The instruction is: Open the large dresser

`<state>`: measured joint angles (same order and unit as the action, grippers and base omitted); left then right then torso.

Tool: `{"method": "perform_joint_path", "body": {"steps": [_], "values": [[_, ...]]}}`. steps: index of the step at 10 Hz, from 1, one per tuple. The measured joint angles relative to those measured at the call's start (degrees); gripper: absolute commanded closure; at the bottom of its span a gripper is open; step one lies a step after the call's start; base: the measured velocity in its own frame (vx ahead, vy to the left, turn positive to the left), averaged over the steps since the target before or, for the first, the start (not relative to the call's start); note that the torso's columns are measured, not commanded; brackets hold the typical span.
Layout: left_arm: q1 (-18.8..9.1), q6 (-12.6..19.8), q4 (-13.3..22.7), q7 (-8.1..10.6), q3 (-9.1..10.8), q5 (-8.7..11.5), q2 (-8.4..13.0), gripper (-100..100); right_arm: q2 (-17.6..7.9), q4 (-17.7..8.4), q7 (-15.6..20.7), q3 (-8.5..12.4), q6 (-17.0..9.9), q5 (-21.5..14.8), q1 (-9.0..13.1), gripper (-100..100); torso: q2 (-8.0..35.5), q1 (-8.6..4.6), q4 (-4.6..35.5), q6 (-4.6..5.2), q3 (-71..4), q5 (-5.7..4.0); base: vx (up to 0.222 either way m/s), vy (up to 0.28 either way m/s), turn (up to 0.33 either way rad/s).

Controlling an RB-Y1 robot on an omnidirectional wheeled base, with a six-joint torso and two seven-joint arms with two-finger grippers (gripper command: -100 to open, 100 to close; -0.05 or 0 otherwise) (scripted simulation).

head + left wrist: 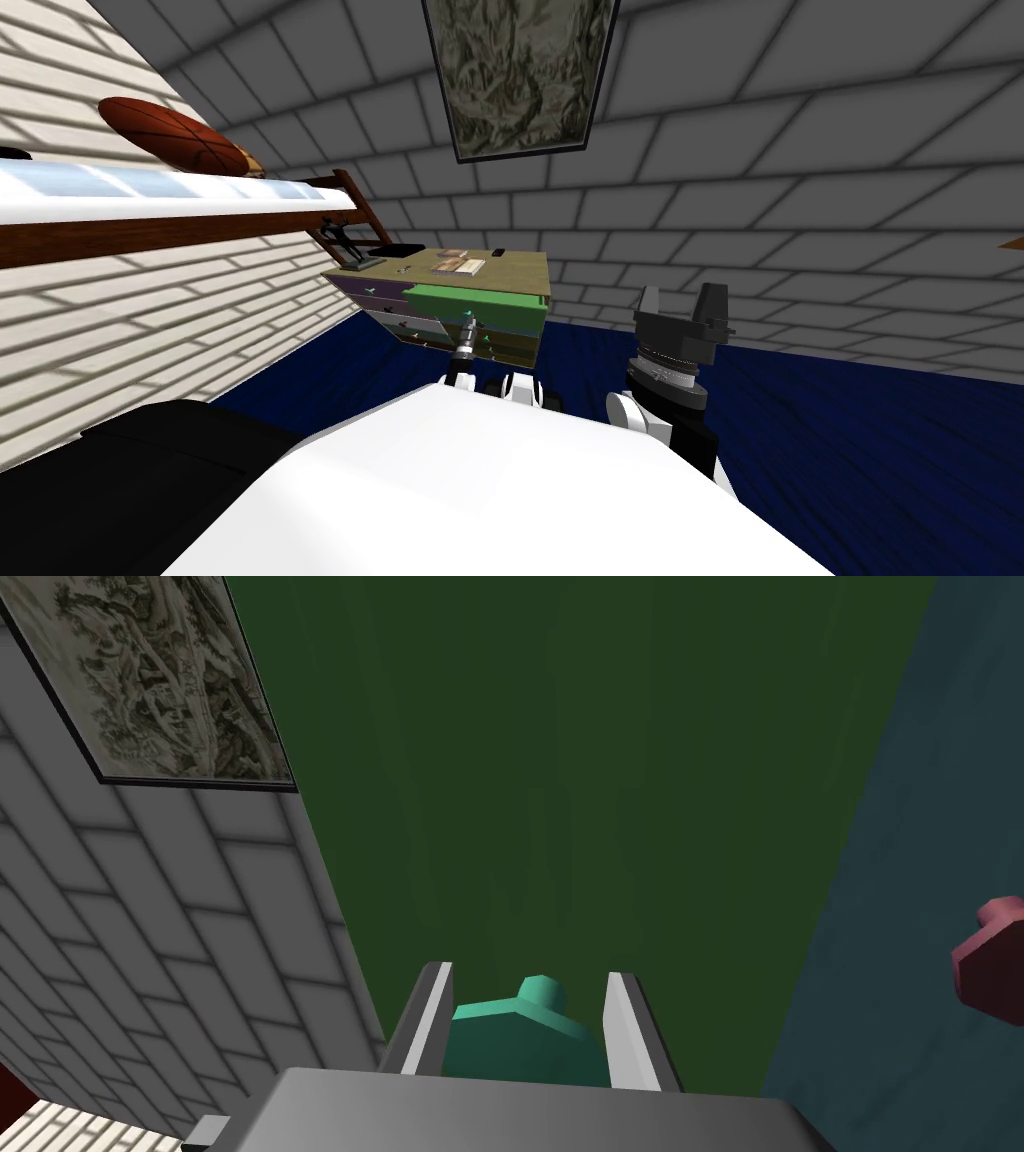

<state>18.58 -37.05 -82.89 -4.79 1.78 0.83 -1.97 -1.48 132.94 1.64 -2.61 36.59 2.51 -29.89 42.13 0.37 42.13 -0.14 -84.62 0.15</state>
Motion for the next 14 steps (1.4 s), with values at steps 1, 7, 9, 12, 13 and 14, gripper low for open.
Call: {"method": "perform_joint_path", "body": {"steps": [1, 7, 9, 12, 13, 14], "values": [[0.07, 0.18, 0.05, -0.03, -0.13, -0.05, -0.05, 100, 0.0, 0.0, 0.0, 0.0, 0.0, 0.0, -0.02, 0, -0.34, -0.12, 0.02, 0.01, -0.22, -0.09, -0.123, 0.028, 0.01], [1.64, 0.6, -1.75, 0.31, -1.01, -0.26, 0.15, 100, 0.0, 0.01, 0.0, 0.0, 0.01, 0.0, -0.01, 0, -0.06, -0.15, 0.01, 0.04, -0.08, -0.07, -0.152, 0.0, 0.013], [2.02, 0.3, -2.11, 0.54, -1.29, -0.29, 0.37, 100, 0.0, 0.0, 0.0, 0.0, 0.0, 0.0, 0.0, 0, 0.22, -0.02, 0.02, -0.06, 0.13, -0.01, -0.195, 0.014, 0.015], [3.17, 0.61, -2.89, 0.61, -1.78, -0.44, 0.31, 100, 0.0, 0.0, 0.0, 0.0, 0.0, 0.0, -0.01, 0, -0.24, -0.12, 0.07, 0.01, -0.15, -0.11, -0.157, -0.003, 0.008], [3.41, 0.47, -3.13, 0.67, -1.94, -0.47, 0.37, 100, 0.0, 0.0, 0.0, 0.0, 0.0, 0.0, -0.01, 0, -0.11, -0.19, 0.03, 0.02, -0.12, -0.11, -0.186, 0.011, 0.028], [3.64, 0.27, -3.4, 0.7, -2.1, -0.52, 0.35, -100, 0.0, 0.0, 0.0, 0.0, 0.0, 0.0, -0.01, 0, 0.12, -0.14, 0.03, 0.01, 0.05, -0.06, -0.095, 0.001, -0.013]]}}
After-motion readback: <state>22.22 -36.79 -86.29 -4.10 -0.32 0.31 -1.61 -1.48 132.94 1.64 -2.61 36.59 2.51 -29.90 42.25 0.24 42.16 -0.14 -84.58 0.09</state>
